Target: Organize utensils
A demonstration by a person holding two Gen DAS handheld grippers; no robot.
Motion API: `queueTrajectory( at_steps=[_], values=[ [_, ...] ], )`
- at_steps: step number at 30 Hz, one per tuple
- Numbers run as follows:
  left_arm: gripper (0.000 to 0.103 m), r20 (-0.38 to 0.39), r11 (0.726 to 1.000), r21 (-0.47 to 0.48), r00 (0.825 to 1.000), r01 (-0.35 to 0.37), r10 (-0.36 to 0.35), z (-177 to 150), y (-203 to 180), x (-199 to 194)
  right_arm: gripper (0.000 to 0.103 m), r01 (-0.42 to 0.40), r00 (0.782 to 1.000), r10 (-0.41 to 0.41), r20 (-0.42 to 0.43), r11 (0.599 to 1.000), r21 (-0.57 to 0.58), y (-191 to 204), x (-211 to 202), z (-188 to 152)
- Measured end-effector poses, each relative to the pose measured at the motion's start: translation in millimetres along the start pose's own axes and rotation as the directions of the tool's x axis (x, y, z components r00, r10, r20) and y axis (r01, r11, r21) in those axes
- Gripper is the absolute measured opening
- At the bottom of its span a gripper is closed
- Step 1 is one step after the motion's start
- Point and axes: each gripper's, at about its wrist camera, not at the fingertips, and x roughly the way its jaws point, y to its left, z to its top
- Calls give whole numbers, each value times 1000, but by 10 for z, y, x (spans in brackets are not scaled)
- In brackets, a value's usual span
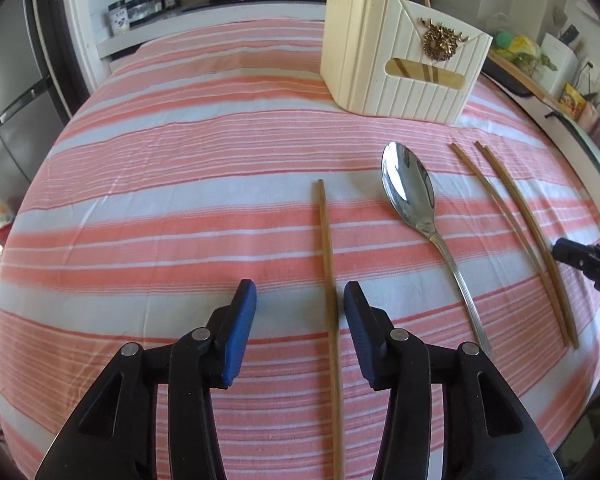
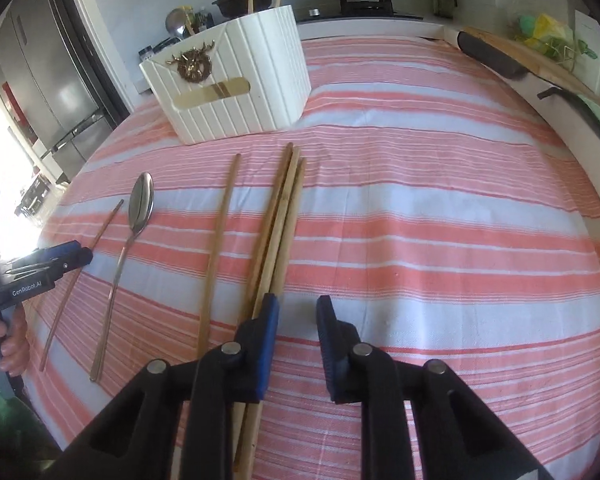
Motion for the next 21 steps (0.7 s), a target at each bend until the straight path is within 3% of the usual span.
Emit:
queueTrajectory(
  at_steps=[7,8,10,16,21],
  values=[
    [53,9,1000,-8,1000,-11,11,-48,-20,-44,20,38,997,-45,-61,993,-115,193,-4,-7],
    [54,12,1000,-8,1000,-10,10,-54,-22,-44,20,64,993,-79,-89,985,-160,269,42,-38],
    [58,15,1000,4,1000,-19,19,-60,-52,-38,19,138,986,-157,-52,955,-262,408,50,-60],
    [73,18,999,4,999,-47,46,-145,-30,-66,7,199,979,-205,-21,967,-159,158,29,2],
    [86,35,998,-17,997,-62,63,-217,48,-79,6,287,957,-289,1,948,-135,-61,-163,-144]
  ],
)
